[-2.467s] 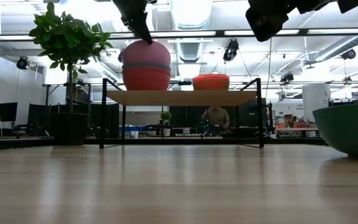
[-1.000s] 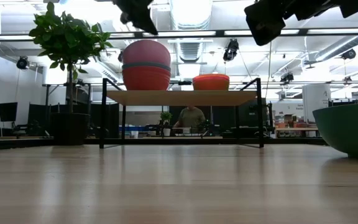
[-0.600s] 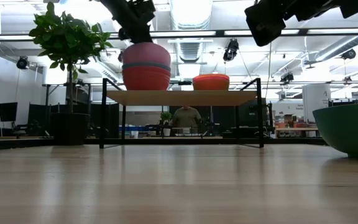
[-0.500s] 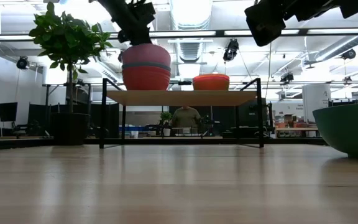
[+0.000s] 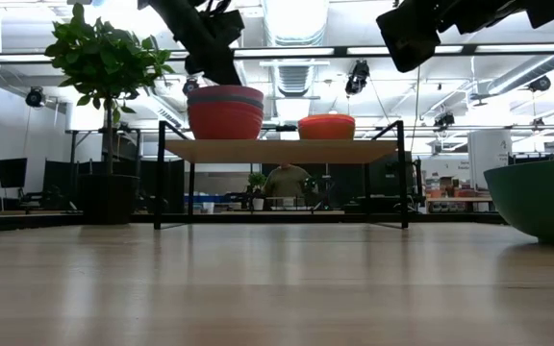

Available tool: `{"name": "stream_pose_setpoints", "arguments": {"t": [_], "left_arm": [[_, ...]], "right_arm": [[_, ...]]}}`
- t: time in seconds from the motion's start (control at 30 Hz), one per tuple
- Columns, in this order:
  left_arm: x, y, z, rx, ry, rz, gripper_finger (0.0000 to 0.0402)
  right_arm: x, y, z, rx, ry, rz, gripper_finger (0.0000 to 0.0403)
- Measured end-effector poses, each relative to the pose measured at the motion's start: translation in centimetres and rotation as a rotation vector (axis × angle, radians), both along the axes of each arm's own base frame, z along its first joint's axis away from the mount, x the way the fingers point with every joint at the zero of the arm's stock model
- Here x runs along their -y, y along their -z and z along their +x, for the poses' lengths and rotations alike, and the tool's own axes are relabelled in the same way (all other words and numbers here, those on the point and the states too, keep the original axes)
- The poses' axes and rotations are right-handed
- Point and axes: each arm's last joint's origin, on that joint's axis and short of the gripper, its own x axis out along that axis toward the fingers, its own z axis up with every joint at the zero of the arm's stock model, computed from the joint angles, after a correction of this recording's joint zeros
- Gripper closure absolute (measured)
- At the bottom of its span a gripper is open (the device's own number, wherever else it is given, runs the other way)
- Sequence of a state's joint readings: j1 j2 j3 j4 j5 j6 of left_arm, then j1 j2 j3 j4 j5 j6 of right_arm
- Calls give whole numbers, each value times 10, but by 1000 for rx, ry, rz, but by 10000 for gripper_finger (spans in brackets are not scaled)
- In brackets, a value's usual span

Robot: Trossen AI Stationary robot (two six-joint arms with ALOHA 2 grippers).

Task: Place and stack bowls onto a shelf
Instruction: Stack the large pink bowl on top of the large blue bowl on the shelf

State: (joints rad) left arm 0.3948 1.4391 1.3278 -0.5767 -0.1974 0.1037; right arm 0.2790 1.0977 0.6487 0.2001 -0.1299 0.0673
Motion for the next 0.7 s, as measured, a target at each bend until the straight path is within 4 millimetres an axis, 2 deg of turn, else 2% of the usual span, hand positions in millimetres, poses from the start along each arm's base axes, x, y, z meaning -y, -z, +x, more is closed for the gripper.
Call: {"name": "stream_pose_setpoints", "arguments": {"t": [0.33,0.57,0.7], "left_arm": [[2,-21,7,123,20,61,402],[-1,-8,14,185,20,87,402],[-1,2,14,164,21,80,402]], "right_arm": [[0,0,0,0,1,-1,212],[0,0,0,-1,2,-1,212],[0,1,0,-4,2,-2,212]]}}
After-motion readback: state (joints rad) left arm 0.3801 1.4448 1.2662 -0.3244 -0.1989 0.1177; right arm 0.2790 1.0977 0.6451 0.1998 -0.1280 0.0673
